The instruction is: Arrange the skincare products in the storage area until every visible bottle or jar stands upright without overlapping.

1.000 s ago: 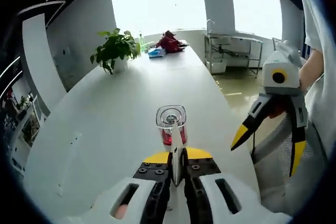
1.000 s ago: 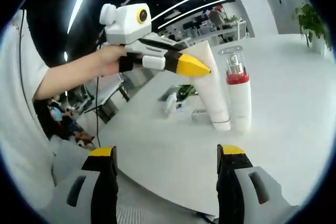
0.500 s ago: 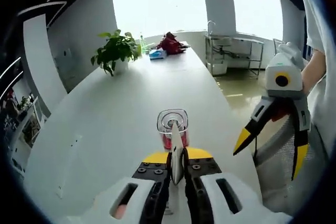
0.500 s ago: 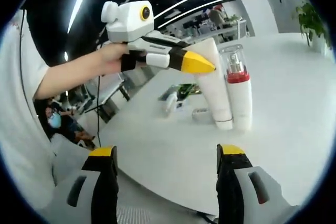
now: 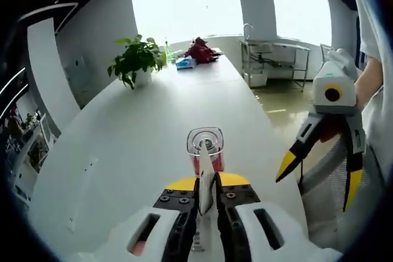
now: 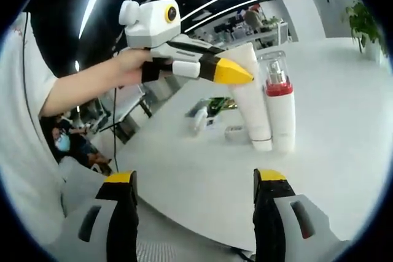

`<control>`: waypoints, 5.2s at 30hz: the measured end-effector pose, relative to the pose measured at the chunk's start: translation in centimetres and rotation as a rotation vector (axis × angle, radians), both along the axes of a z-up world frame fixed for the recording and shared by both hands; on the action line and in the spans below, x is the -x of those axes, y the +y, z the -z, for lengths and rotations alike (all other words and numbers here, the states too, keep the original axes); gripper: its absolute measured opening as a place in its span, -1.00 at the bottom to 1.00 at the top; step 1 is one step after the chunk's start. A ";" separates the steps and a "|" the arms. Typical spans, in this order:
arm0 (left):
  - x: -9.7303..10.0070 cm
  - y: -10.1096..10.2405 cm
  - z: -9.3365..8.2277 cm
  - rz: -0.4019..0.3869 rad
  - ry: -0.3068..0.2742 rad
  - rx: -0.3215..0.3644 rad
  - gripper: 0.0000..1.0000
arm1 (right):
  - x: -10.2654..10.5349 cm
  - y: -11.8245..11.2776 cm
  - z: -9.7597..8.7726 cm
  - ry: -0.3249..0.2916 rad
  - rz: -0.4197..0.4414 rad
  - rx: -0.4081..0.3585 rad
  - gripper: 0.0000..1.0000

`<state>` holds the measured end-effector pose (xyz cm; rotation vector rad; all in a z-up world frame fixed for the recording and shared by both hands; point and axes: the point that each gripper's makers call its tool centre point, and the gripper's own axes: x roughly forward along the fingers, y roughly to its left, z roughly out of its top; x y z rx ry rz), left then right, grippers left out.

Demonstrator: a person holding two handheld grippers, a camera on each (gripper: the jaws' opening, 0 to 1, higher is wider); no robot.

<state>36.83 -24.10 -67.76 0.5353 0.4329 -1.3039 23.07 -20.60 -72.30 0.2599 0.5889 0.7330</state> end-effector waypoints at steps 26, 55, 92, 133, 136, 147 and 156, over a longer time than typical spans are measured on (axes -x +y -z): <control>0.2 0.2 -0.5 0.030 -0.044 -0.045 -0.74 | 0.0 0.1 0.0 -0.001 -0.003 0.003 0.53; 0.4 2.1 -1.4 -0.093 0.030 0.016 -0.41 | -0.3 0.2 -1.3 -0.035 -0.015 0.032 0.55; 8.8 20.2 0.0 -0.688 0.200 0.093 0.23 | 0.9 3.5 -1.3 -0.055 -0.131 0.060 0.83; 16.9 31.2 3.1 -0.942 0.209 0.247 0.98 | 2.5 3.8 -2.3 -0.115 -0.060 0.091 0.99; 16.7 31.5 3.0 -0.954 0.206 0.249 0.98 | 2.6 3.6 -1.6 -0.112 -0.064 0.114 0.99; 17.2 30.8 4.2 -0.955 0.260 0.245 0.94 | 2.8 2.8 -0.7 -0.078 -0.069 0.122 0.99; 17.1 31.0 4.7 -0.977 0.278 0.223 0.91 | 2.8 2.8 -0.3 -0.062 -0.071 0.109 0.93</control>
